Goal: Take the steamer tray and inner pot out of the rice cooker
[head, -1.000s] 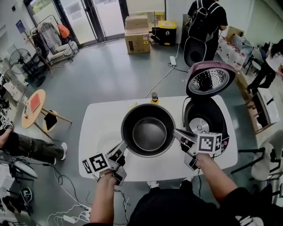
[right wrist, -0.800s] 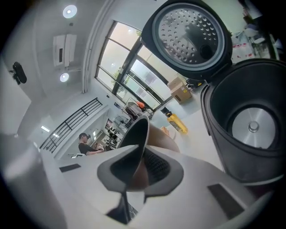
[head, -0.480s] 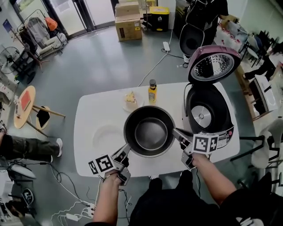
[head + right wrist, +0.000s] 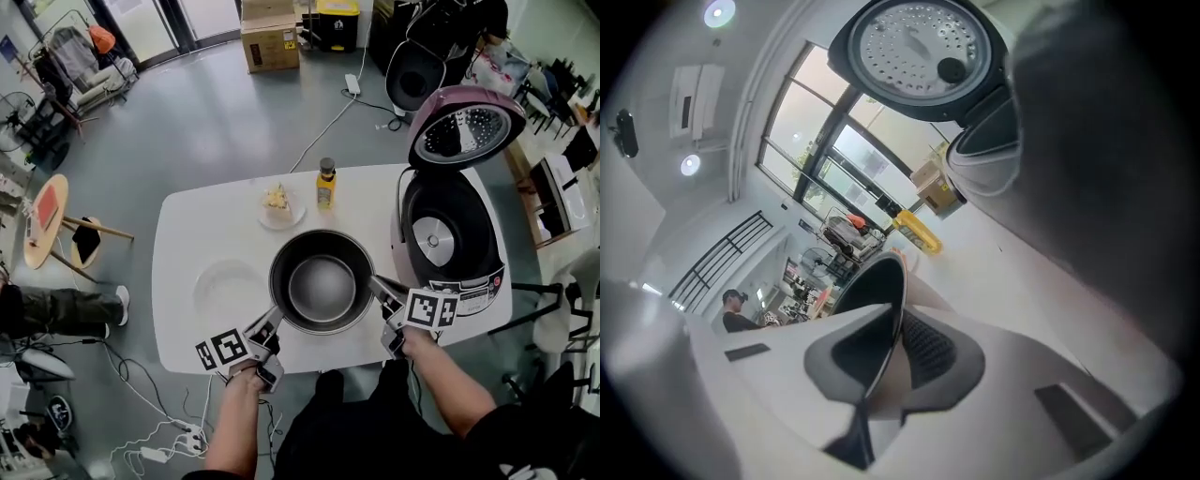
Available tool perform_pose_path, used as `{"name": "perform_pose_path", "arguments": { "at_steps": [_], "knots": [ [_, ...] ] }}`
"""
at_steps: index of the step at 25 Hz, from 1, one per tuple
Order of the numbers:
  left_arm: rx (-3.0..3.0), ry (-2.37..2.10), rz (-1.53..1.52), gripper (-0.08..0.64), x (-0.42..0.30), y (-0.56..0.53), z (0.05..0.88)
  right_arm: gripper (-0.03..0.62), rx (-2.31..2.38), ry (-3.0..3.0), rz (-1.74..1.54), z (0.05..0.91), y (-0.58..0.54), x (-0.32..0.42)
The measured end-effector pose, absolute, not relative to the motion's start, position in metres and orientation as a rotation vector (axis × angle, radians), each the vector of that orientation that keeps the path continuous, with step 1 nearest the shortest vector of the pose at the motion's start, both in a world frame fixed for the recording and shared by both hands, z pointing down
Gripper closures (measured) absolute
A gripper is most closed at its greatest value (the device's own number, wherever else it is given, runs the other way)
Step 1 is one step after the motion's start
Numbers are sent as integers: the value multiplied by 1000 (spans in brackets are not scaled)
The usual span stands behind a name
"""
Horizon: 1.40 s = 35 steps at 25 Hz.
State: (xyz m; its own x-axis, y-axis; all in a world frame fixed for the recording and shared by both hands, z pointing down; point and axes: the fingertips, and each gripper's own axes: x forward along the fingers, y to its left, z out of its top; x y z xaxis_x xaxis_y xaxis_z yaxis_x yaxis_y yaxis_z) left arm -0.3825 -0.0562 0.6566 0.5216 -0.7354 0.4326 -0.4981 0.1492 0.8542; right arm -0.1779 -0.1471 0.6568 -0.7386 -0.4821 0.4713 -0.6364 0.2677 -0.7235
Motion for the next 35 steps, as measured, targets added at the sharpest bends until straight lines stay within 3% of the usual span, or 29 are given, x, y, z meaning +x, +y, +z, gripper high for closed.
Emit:
{"name": "perform_pose_path", "arguments": {
  "at_steps": [5,6,8,10,14,16,21,30,35],
  "knots": [
    [1530,-1171,-202,530,-382,-62,658,554,1086,-2395,1357,661,-148,-178],
    [1537,-1181,-194,511,-380,-63,658,551,1089,-2403,1295,660,-147,-178],
    [1549,-1184,-186,445,-376,-64,654,459,1099,-2427,1165,652,-145,-179],
    [1570,-1203,-172,379,-374,-67,645,407,1114,-2472,1031,632,-146,-181],
    [1664,-1349,-65,245,-380,-74,612,398,1124,-2602,735,570,-150,-183],
    [1745,-1458,-14,236,-385,-79,583,399,1117,-2662,591,538,-151,-186],
    [2035,-1771,148,250,-385,-97,492,397,1104,-2765,239,466,-151,-192],
    [2250,-2153,241,359,-363,-102,389,402,1187,-2825,-204,375,-145,-180],
    [2293,-2192,213,479,-351,-102,372,471,1250,-2820,-293,356,-142,-169]
  ]
}}
